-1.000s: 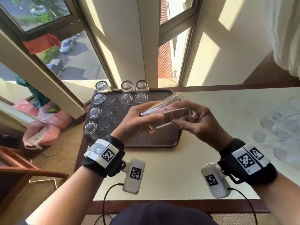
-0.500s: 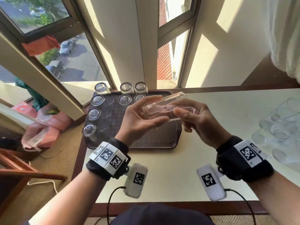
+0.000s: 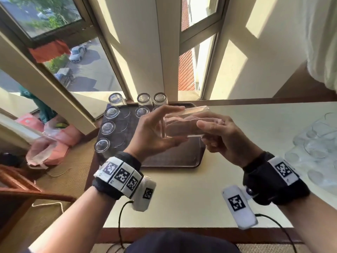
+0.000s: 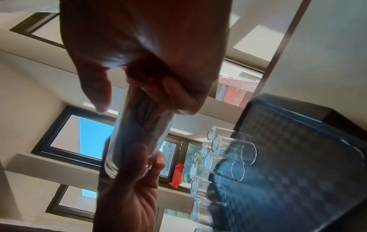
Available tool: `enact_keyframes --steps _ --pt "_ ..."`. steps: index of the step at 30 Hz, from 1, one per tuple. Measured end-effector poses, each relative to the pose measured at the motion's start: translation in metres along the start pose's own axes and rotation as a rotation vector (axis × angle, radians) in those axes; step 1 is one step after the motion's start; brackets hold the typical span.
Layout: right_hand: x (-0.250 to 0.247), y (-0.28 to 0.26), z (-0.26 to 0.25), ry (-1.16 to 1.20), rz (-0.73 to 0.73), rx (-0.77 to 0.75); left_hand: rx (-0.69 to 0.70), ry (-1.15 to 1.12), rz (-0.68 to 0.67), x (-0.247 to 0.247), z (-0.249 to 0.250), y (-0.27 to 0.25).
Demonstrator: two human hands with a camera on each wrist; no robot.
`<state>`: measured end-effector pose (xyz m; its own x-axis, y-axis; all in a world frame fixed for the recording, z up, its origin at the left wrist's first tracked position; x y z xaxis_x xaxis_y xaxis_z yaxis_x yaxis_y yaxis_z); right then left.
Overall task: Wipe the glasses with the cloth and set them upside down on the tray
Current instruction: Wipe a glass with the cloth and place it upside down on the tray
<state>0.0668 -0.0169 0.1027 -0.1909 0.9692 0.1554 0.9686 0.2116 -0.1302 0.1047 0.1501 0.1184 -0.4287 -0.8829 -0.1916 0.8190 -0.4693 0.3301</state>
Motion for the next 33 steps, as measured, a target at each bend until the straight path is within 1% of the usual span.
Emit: enact_keyframes --steps 1,2,3,5,6,7,8,9,11,12,13,14,16,17,18,19,20,22,23,24,25,26,27,28,29,30,31,32,33 --pt "0.001 -0.002 0.002 0.032 0.003 0.012 0.048 0.074 -0.025 0.000 0.000 -0.001" --pt "0.003 -0.003 -0.001 0.037 0.013 -0.014 0.043 0.085 -0.041 -0.002 -0.001 -0.001" --pt "0.003 -0.004 -0.008 0.010 0.040 -0.088 -0.019 0.033 -0.055 -0.004 -0.004 0.001" --pt "0.007 -0.008 -0.025 -0.138 0.056 -0.295 -0.248 -0.268 -0.079 -0.003 -0.014 0.001" --pt "0.011 -0.009 -0.029 -0.215 0.025 -0.376 -0.327 -0.381 -0.078 -0.002 -0.019 0.000" --pt "0.015 -0.008 -0.028 -0.247 -0.010 -0.400 -0.366 -0.417 -0.054 -0.001 -0.019 0.001" --pt "0.015 -0.005 -0.023 -0.207 -0.026 -0.341 -0.349 -0.376 -0.017 -0.002 -0.013 0.002" --pt "0.014 -0.002 -0.017 -0.123 -0.023 -0.240 -0.276 -0.266 0.022 -0.005 -0.008 0.003" --pt "0.012 0.000 -0.003 0.024 -0.036 -0.066 -0.026 0.037 0.040 -0.007 0.007 0.001" --pt "0.010 0.000 0.002 0.057 -0.034 -0.019 0.095 0.185 0.044 -0.005 0.013 -0.002" --pt "0.007 0.000 0.005 0.065 -0.022 -0.006 0.132 0.230 0.043 -0.004 0.013 -0.004" --pt "0.006 0.001 0.003 0.052 -0.003 -0.027 0.096 0.222 0.045 -0.005 0.005 -0.005" --pt "0.003 0.001 -0.008 -0.066 0.053 -0.171 -0.199 -0.055 0.030 -0.006 -0.011 -0.002" --pt "0.004 -0.001 -0.013 -0.157 0.054 -0.257 -0.342 -0.193 -0.003 -0.003 -0.021 -0.004" --pt "0.008 -0.003 -0.017 -0.229 0.025 -0.329 -0.441 -0.309 -0.019 -0.001 -0.029 -0.007" --pt "0.012 -0.004 -0.017 -0.262 -0.005 -0.360 -0.461 -0.330 -0.024 0.000 -0.030 -0.007" --pt "0.013 -0.003 -0.014 -0.229 -0.011 -0.323 -0.414 -0.294 0.006 -0.002 -0.025 -0.006" --pt "0.010 0.000 -0.002 -0.065 -0.017 -0.140 -0.172 -0.035 0.081 -0.010 -0.005 -0.005" --pt "0.011 0.000 0.002 0.011 -0.042 -0.059 -0.036 0.108 0.081 -0.010 0.003 -0.006" --pt "0.010 0.000 0.006 0.060 -0.053 -0.010 0.076 0.216 0.092 -0.008 0.009 -0.009" --pt "0.008 0.000 0.008 0.083 -0.045 0.005 0.104 0.223 0.099 -0.008 0.008 -0.012" --pt "0.008 -0.001 0.005 0.072 -0.019 -0.016 0.042 0.195 0.090 -0.008 0.000 -0.012" --pt "0.007 -0.001 0.000 0.032 0.025 -0.076 -0.110 0.052 0.080 -0.008 -0.009 -0.011" --pt "0.006 -0.002 -0.007 -0.034 0.068 -0.165 -0.276 -0.145 0.045 -0.006 -0.016 -0.011" --pt "0.007 -0.004 -0.013 -0.112 0.080 -0.254 -0.431 -0.343 0.006 -0.001 -0.026 -0.014" --pt "0.012 -0.006 -0.016 -0.175 0.056 -0.318 -0.511 -0.439 0.001 0.000 -0.031 -0.016" --pt "0.016 -0.006 -0.016 -0.203 0.019 -0.333 -0.518 -0.454 0.011 -0.001 -0.029 -0.015" --pt "0.017 -0.004 -0.011 -0.172 -0.006 -0.286 -0.465 -0.401 0.034 -0.004 -0.023 -0.012" --pt "0.017 -0.003 -0.006 -0.098 -0.024 -0.202 -0.361 -0.295 0.068 -0.009 -0.015 -0.010"
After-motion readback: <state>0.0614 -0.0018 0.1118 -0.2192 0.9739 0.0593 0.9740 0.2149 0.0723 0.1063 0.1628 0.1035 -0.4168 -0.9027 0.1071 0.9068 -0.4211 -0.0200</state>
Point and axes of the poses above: each hand's wrist, its own y-axis towards the middle knuckle, its own x-axis out of the palm, z = x × y, the point moved 7 cm from there along y, towards the middle knuckle, and after that the axes turned 2 degrees about -y, right-handed, at the moved point
